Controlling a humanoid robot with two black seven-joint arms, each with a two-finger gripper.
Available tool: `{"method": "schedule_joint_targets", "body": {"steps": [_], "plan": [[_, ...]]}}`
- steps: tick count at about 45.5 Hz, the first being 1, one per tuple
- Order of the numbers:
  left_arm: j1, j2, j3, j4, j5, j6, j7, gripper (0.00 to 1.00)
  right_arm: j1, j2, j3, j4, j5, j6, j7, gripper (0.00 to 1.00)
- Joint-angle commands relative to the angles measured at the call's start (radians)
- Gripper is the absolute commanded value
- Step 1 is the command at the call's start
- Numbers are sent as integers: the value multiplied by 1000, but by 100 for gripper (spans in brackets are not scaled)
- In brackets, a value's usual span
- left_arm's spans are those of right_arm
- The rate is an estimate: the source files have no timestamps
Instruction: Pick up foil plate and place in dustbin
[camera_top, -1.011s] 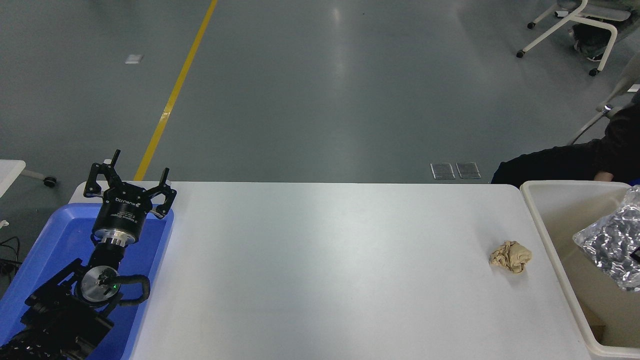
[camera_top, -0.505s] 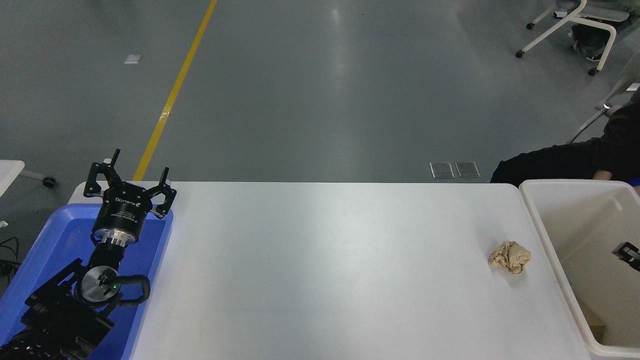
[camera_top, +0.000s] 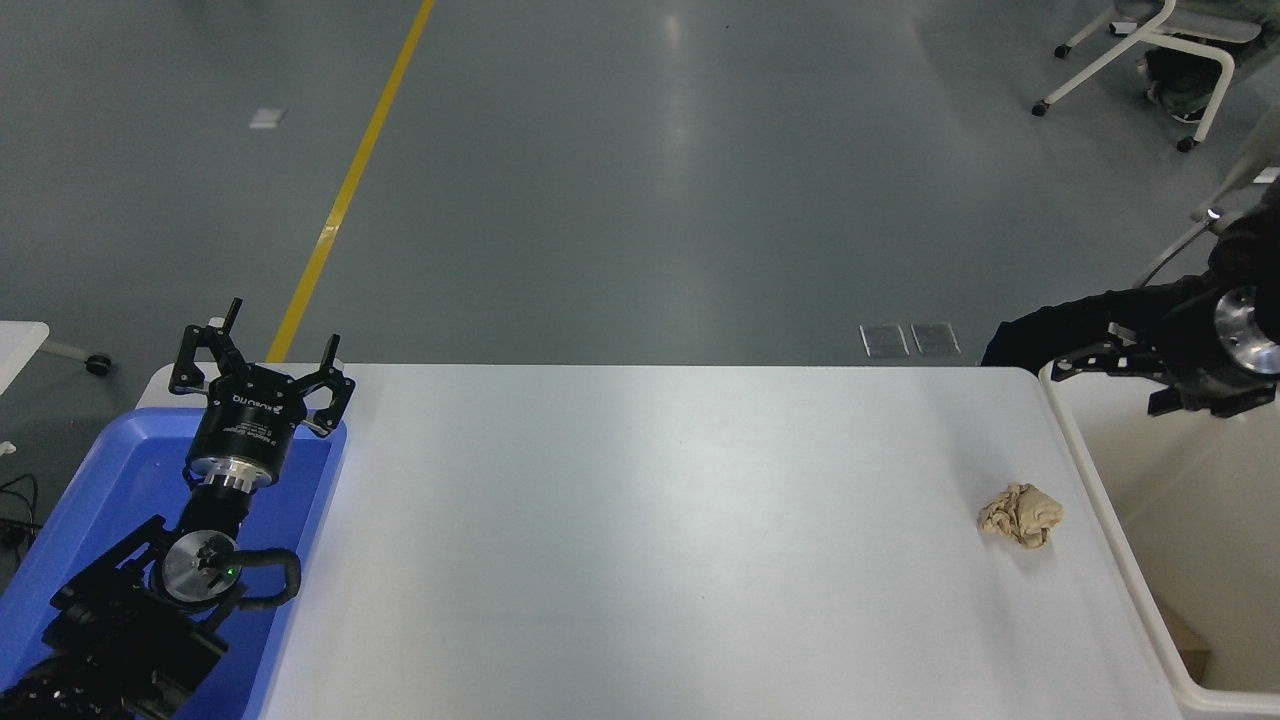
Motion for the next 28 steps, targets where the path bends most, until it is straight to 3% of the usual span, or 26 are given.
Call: {"method": "schedule_joint_targets", "body": {"steps": [1,10,28], "plan": [[1,0,-2,0,0,2,-1,100,342,194,-50,271,152,115,-1,100],[2,0,-2,0,0,2,-1,100,477,309,12,316,236,151,0,100],[1,0,-2,0,0,2,-1,100,503,341,52,331,281,165,0,100]]}}
